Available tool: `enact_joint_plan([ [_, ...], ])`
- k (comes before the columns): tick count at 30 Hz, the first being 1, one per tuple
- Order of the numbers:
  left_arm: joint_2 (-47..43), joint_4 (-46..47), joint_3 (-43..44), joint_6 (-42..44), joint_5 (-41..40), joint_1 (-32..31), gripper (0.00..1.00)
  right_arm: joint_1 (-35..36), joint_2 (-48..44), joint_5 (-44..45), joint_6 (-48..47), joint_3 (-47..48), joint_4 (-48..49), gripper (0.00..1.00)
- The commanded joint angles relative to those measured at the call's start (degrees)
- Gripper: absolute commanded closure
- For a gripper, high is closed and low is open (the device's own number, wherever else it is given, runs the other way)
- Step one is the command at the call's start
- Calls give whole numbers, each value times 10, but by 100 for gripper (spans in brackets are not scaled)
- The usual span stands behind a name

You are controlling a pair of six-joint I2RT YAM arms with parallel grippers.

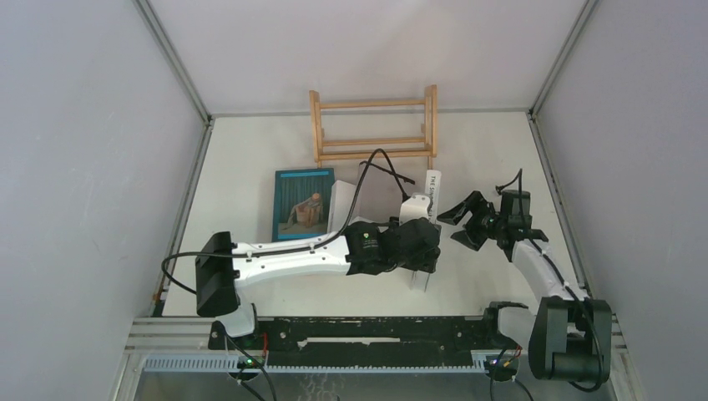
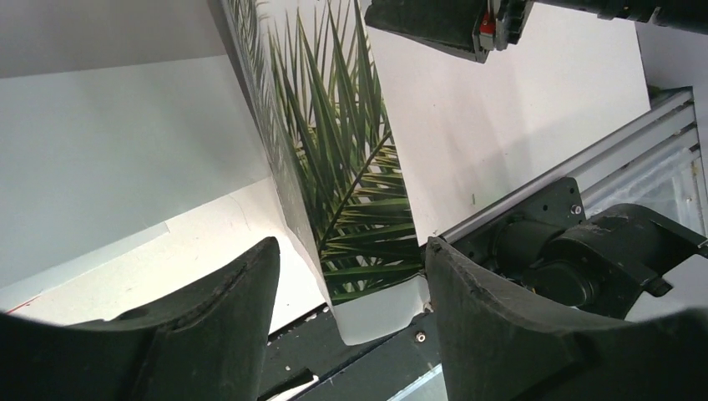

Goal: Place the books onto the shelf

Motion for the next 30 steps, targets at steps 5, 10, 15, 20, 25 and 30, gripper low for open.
enact_joint_plan([
  [5, -2, 12, 34, 24, 11, -5, 30, -2, -81, 77, 6, 50, -53, 14],
  [10, -11, 23, 24, 28, 16, -6, 30, -1, -109, 106, 8, 71, -82, 14],
  [15, -25, 32, 15, 36, 14, -5, 29, 15, -131, 145, 4, 107, -115, 14],
  [20, -45, 41, -1, 44, 13, -6, 28, 71, -139, 205, -4, 160, -159, 14],
  [25, -71, 49, -16, 52, 7, -6, 25, 116, -135, 252, -5, 205, -193, 14],
  [30, -102, 59, -36, 58, 2, -6, 22, 171, -117, 308, -9, 254, -233, 14],
])
